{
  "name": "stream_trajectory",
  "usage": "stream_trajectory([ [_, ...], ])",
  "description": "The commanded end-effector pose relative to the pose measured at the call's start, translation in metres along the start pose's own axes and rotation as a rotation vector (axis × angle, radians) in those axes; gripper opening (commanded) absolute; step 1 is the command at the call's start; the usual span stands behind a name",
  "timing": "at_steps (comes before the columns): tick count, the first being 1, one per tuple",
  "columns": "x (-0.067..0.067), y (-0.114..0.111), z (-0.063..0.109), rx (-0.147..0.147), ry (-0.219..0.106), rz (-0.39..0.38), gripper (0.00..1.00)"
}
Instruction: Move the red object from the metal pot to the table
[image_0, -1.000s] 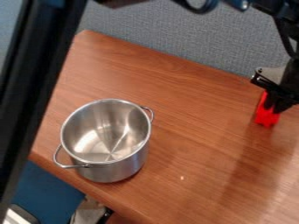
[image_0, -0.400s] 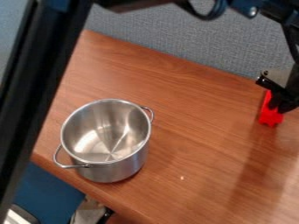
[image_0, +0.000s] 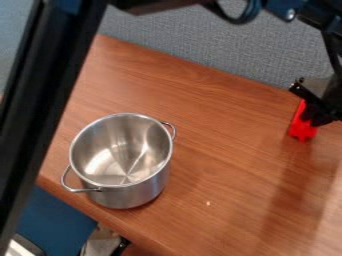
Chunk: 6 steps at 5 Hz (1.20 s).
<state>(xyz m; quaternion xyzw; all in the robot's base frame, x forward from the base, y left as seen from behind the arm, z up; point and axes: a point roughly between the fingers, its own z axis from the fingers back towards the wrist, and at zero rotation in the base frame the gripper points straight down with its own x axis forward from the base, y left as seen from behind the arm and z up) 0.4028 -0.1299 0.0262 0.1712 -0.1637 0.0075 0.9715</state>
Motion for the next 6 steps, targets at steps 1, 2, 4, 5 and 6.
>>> stream_trajectory([
  [1,-0.02,0.001,-0.046,0.086,0.16,-0.004,0.0],
  [2,0.0,0.001,-0.041,0.108,0.178,0.068,0.0],
  [4,0.011,0.007,-0.038,0.173,0.247,0.229,0.0],
  [5,0.008,0.012,-0.043,0.215,0.275,0.303,0.0],
  [6,0.002,0.035,-0.048,0.212,0.269,0.341,0.0],
])
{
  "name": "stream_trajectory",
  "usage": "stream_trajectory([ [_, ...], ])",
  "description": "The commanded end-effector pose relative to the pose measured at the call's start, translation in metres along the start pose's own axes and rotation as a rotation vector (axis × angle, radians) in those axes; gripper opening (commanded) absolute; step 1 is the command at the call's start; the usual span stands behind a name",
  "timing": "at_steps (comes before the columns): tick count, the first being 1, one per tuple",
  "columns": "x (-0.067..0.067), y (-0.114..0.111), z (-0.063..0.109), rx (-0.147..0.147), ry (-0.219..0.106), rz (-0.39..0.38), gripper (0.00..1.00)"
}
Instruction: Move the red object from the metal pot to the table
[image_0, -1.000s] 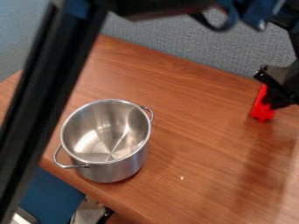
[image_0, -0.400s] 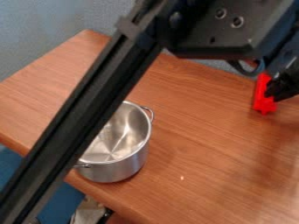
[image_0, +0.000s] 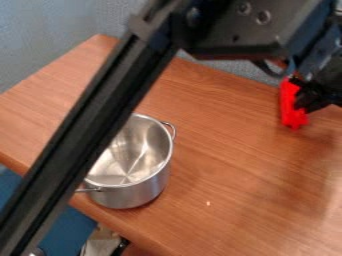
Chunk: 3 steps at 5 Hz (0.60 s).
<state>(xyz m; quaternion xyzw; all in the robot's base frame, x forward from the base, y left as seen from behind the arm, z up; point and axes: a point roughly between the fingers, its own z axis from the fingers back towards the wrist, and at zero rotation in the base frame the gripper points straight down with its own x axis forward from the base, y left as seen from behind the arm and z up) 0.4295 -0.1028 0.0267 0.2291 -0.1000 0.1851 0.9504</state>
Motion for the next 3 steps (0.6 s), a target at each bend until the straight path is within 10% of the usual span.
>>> stream_trajectory([
  [1,-0.016,0.041,-0.034,0.028,0.085,0.09,0.0],
  [3,-0.006,0.09,-0.007,-0.015,0.072,0.092,0.0],
])
